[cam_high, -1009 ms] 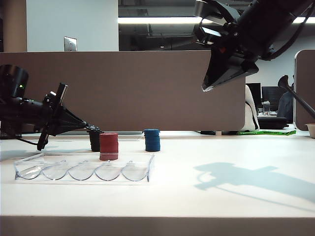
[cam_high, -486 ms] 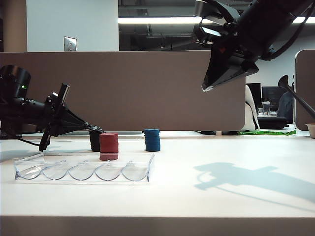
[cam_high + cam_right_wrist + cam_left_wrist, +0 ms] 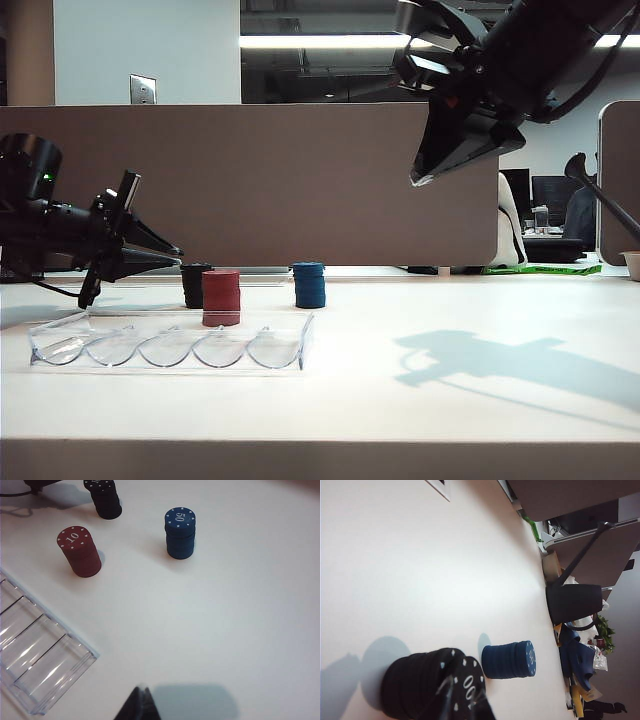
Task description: Pick up the chip in the box and place it on the pile of chips with the same color.
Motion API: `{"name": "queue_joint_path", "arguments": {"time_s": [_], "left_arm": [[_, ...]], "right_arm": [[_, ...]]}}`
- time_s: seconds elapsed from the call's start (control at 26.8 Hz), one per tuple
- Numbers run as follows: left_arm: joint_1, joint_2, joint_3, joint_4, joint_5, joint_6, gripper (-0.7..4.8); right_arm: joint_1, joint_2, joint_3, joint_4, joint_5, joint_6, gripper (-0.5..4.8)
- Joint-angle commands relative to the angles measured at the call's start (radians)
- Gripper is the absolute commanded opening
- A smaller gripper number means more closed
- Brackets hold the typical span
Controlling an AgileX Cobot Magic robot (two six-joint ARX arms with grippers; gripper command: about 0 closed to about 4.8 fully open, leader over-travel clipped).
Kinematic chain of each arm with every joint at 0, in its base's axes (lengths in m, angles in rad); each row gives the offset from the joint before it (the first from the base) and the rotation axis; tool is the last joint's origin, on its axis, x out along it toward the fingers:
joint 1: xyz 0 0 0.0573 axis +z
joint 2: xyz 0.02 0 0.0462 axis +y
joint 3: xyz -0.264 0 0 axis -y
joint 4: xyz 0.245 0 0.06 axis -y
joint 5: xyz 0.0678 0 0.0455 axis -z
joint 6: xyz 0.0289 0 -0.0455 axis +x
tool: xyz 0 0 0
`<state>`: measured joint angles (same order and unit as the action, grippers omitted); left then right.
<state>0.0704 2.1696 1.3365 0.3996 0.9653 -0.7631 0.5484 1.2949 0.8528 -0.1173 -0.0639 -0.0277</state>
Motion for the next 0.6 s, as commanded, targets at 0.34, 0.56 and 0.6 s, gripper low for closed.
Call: {"name": "queue_joint_path", "arguments": {"time_s": [0.34,0.56,0.6], "left_arm": [[0.025,-0.01,0.002,0.24,0.035,-0.105,0.46],[0.056,-0.071,0.002,0.385,0.042,-0.114,-0.06],[0.062,-0.084,0.002,0.391,0.042,-0.102,-0.06]], "right_arm": [[-0.001,-0.004,0.002,0.032,0.05,-0.037,-0.06],[-0.005,-0.068,0.002,0.102,0.165,-0.058,-0.06],[-0.008,-0.083,0.002,0.116,0.181,-0.058,-0.06]]}}
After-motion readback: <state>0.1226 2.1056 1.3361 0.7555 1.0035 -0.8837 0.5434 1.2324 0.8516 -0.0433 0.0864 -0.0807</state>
